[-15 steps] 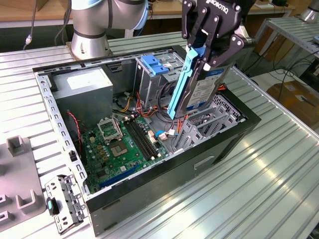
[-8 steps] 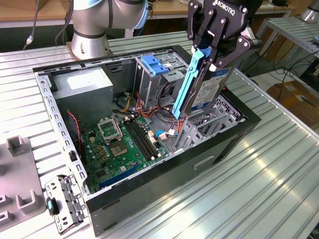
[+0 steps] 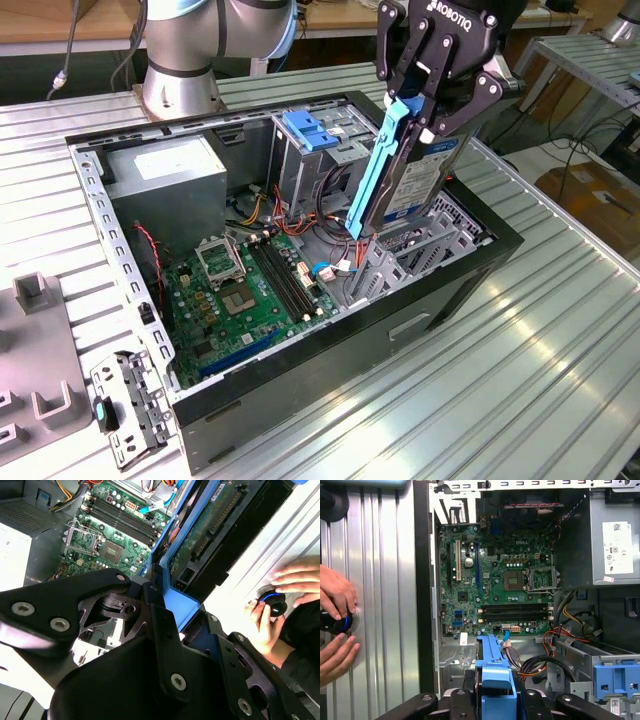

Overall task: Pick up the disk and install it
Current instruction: 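Insert the disk into the insertion slot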

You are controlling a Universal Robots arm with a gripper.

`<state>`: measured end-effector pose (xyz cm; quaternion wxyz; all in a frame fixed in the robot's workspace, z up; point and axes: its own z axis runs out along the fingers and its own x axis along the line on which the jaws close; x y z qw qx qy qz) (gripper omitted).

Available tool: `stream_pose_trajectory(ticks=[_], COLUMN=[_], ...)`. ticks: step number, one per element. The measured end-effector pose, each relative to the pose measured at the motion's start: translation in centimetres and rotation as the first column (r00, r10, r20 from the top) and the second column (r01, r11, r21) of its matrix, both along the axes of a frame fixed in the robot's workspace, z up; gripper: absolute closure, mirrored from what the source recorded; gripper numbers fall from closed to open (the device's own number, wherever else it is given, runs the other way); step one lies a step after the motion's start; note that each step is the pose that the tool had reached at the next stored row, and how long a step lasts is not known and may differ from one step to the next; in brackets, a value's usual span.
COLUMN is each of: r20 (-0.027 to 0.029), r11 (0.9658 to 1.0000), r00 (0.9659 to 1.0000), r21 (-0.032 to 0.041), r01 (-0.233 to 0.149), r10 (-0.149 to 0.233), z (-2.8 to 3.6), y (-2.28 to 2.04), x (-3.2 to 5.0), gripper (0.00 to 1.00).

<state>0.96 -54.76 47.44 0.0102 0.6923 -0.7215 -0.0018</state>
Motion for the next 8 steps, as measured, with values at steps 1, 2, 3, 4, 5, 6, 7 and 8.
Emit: stream_pose_trajectory(ticks=[1,2,3,4,5,6,7,8], r20=[0.0,0.0001,0.0001,0.0001,0.0001,0.0001,0.0002,0.0001], r11=[1.0,1.0,1.0,1.0,1.0,1.0,1.0,1.0], r00=[1.0,1.0,1.0,1.0,1.0,1.0,1.0,1.0], r21=[0.0,-0.0004,-0.0009,-0.0011,-0.0014,-0.0015,-0.002,-0.003], r01=[0.0,0.0,0.0,0.0,0.0,0.0,0.0,0.0], r10=[0.0,0.0,0.0,0.0,0.0,0.0,0.0,0.0], z=[-0.01,-0.01,-0.01,-0.04,-0.07,-0.11,-0.18,-0.27], y=[-0.02,-0.07,-0.13,-0.23,-0.34,-0.39,-0.43,-0.47], x=[0.0,0.0,0.0,0.01,0.04,0.11,0.21,0.41], gripper=[0.63,0.63,0.63,0.63,0.63,0.63,0.63,0.63])
